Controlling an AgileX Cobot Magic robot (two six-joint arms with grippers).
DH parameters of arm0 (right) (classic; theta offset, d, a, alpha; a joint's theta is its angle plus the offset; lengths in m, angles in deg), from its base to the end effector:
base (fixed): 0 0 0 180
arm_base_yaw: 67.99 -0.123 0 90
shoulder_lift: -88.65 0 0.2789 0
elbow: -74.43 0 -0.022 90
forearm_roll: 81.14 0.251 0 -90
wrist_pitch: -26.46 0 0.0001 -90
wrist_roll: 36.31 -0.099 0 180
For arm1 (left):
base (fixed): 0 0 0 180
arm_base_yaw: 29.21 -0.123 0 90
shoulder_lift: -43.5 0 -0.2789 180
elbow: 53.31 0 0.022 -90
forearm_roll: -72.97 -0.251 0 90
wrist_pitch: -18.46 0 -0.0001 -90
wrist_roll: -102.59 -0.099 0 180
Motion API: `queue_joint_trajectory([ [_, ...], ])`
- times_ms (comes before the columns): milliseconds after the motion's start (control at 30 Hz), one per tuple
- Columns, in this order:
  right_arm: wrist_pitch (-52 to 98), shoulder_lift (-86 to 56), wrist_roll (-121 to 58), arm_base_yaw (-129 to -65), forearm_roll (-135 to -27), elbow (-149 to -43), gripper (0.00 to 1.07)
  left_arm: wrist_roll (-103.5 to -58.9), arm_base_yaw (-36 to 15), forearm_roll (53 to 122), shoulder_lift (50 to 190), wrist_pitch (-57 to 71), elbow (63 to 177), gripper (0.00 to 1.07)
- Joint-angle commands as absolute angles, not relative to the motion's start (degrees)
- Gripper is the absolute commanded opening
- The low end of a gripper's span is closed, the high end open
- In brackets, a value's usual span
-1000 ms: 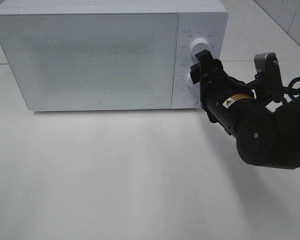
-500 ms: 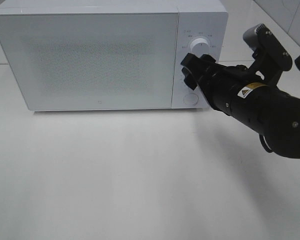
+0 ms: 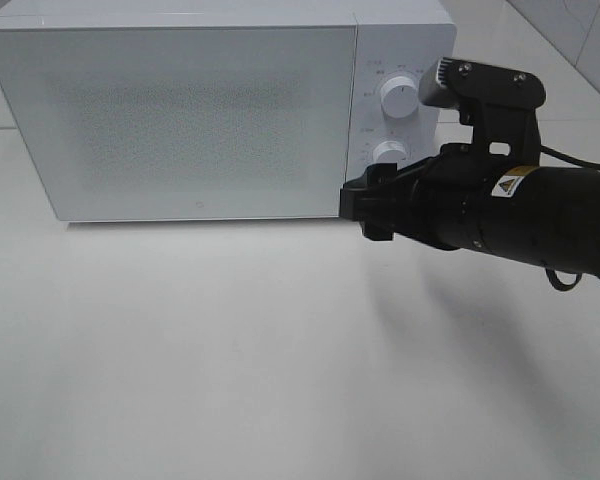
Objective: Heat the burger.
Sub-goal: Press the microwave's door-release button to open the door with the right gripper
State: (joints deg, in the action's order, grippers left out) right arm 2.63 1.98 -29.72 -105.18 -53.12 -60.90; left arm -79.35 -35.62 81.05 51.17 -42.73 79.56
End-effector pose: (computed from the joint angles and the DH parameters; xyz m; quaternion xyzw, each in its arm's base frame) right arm 0.2402 0.1587 0.1859 -0.0819 0.8449 0.1760 0.4985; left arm 0.0058 -0.0116 0.2801 -0.0291 0.8454 -0.0317 0.5324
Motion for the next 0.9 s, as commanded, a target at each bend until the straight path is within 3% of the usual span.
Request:
queue_joint_trajectory([
  [33,6.69,0.61,-25.26,-104.78,-53.98,-61.01,0.70,-79.35,-35.74,81.11,50.20,-42.33,79.38,1.02],
  [267,21.25,-3.98,-25.14,-104.78,-63.09,-61.70,0.71,-79.35,-35.74,81.11,50.20,-42.33,79.38,1.02],
  [500,38.21,-8.39,-38.03,-104.78,-78.33,-65.02,0.71,-79.35,-35.74,81.11,50.20,-42.33,79.38,1.02],
  [900,58.20,-15.32,-42.04,-104.78,-83.60,-67.03,0.71,-79.35,-35.74,81.11,50.20,-42.33,79.38,1.02],
])
